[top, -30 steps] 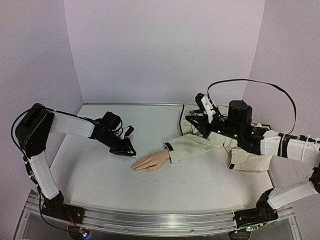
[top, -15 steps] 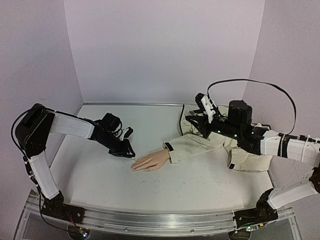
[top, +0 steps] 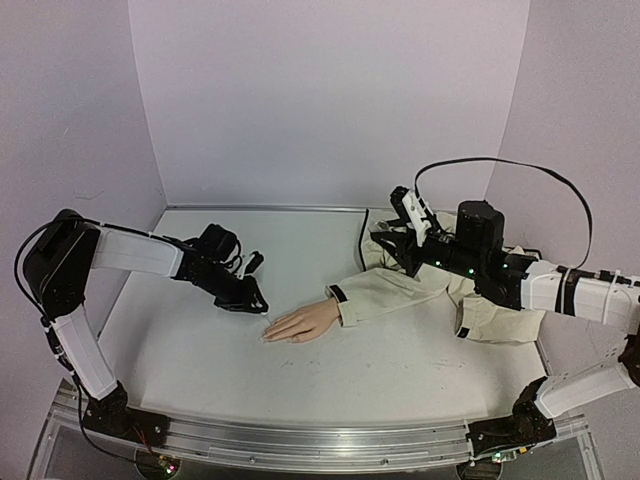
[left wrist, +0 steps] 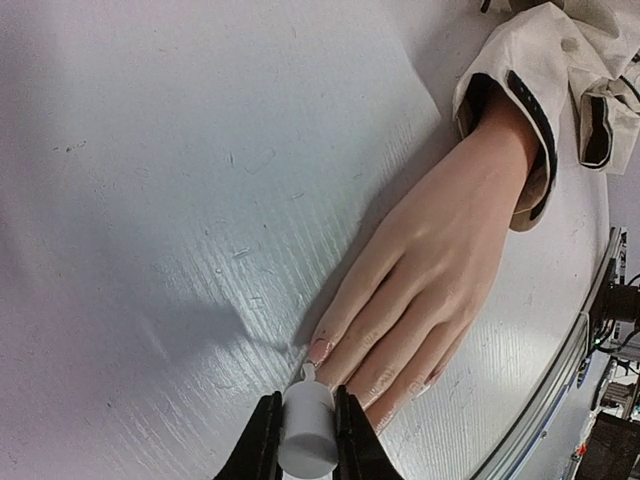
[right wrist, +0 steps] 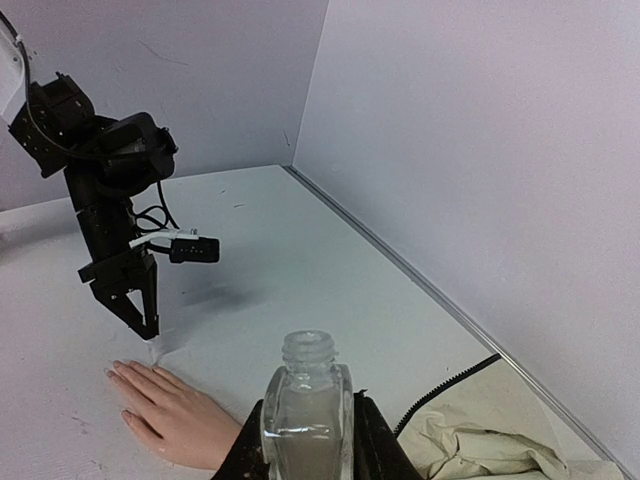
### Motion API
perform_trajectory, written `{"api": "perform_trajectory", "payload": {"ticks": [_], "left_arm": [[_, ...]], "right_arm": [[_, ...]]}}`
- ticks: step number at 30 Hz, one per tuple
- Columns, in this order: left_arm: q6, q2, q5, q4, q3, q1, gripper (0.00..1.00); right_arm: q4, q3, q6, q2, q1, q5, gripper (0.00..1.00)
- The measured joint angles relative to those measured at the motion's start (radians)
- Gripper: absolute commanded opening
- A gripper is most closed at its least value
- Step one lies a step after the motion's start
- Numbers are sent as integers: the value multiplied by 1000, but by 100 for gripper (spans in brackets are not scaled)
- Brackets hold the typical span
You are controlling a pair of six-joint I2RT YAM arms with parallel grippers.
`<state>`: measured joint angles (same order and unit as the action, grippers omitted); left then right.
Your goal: Paint the nails
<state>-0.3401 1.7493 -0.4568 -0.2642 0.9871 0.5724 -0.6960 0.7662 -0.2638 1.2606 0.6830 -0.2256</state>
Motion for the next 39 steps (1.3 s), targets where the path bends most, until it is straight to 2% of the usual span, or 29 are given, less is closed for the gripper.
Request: {"api": "perform_trajectory", "payload": {"ticks": [12,39], "left_arm": [[-1,-22,6,-6,10,0,0],[-1,34,-23,0,26,0,0]], "right_arm": [[0,0,0,0,0,-2,0],[0,0,0,4,0,-2,0]]}}
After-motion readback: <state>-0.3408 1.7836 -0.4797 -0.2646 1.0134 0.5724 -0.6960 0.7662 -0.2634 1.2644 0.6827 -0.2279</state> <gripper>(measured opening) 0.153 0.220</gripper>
